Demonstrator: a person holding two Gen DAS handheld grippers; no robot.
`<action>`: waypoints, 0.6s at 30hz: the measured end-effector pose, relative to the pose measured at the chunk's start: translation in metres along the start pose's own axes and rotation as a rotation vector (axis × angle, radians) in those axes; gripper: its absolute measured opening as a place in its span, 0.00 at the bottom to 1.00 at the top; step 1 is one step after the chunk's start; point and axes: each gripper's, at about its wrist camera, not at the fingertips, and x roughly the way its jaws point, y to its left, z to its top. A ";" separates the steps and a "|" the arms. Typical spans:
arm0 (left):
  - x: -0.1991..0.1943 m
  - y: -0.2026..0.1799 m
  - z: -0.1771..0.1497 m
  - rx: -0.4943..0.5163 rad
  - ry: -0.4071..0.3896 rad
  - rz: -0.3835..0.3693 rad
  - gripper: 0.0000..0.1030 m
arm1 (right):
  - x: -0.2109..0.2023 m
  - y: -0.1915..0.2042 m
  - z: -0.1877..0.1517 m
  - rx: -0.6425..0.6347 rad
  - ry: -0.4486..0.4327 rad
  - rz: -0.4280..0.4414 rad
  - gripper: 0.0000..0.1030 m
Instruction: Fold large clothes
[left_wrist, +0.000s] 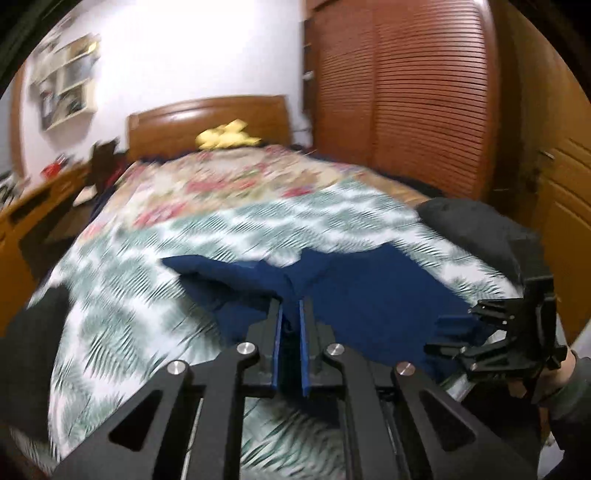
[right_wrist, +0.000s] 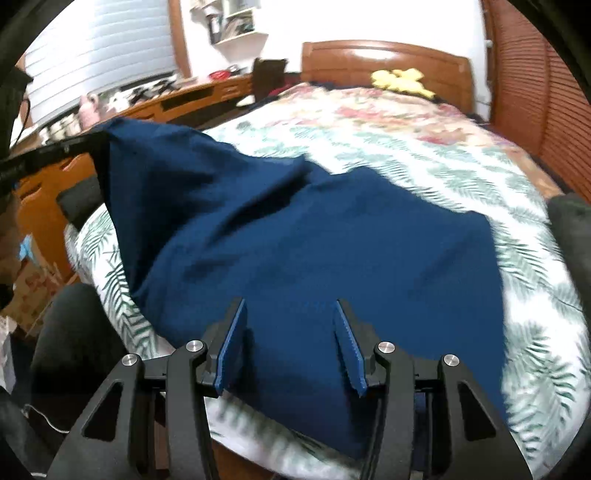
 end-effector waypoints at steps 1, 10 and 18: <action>0.005 -0.012 0.009 0.021 -0.006 -0.023 0.03 | -0.011 -0.010 -0.003 0.008 -0.011 -0.023 0.48; 0.056 -0.140 0.052 0.158 0.001 -0.272 0.01 | -0.071 -0.082 -0.023 0.112 -0.066 -0.139 0.48; 0.090 -0.156 0.040 0.158 0.102 -0.291 0.04 | -0.091 -0.104 -0.036 0.142 -0.067 -0.180 0.48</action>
